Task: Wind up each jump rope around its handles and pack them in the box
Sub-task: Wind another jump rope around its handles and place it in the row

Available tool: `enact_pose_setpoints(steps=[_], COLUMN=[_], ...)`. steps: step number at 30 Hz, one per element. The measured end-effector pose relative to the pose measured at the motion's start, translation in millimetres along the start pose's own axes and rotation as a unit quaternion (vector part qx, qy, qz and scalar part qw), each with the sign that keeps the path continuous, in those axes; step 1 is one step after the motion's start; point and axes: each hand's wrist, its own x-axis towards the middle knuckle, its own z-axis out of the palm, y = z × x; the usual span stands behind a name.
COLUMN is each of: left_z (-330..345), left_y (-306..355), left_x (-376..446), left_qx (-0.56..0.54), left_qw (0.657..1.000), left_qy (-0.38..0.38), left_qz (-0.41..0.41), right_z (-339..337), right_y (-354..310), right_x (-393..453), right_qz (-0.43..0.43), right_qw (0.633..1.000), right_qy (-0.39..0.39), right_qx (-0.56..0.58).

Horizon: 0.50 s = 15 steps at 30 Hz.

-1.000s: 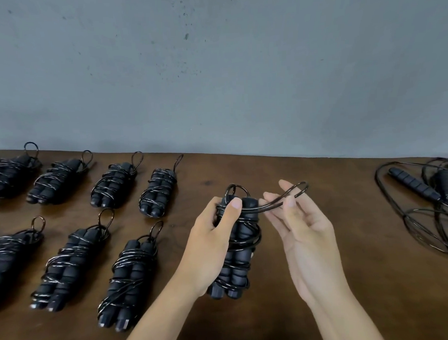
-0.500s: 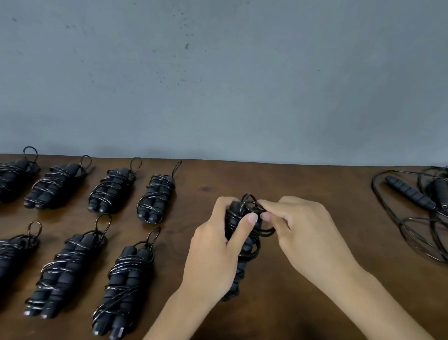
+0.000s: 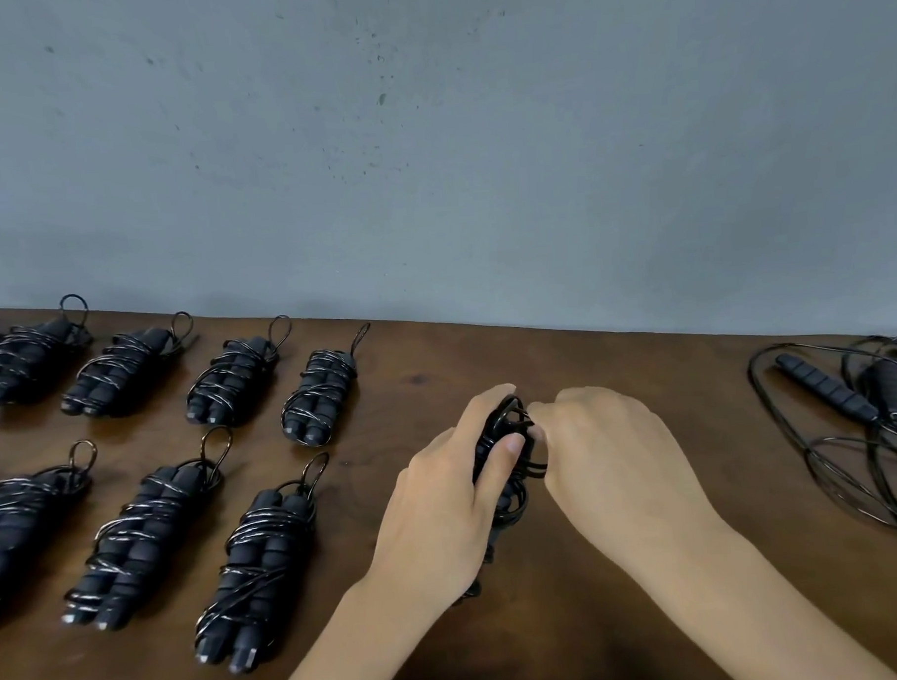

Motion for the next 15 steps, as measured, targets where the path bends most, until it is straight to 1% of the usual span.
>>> enact_pose_setpoints(steps=[2,4,7,9,13,15], left_z=[0,-1,-2,-2,-4,-6], left_y=[-2,-4,-5,-4,-3,-4], left_x=[-1,-2,-3,-3,-2,-1], left_qx=[0.014,0.029,0.057,0.063,0.07,0.07], left_qw=[1.0,1.0,0.998,0.998,0.997,0.997], left_qy=[-0.004,-0.009,-0.018,-0.025,-0.033,-0.038], left_qz=[0.004,0.005,0.014,0.018,0.013,0.007], right_z=[1,3,2,2,14,17], right_y=[-1,0,0,0,7,9], right_x=[-2,-4,-3,-3,-1,2], right_qz=[-0.005,-0.003,0.028,0.054,0.075,0.071], right_qw=[1.0,1.0,0.999,0.997,0.992,0.991], right_qy=[-0.001,0.029,-0.015,-0.016,0.007,0.026], right_qx=[-0.012,0.009,0.027,0.05,0.099,0.115])
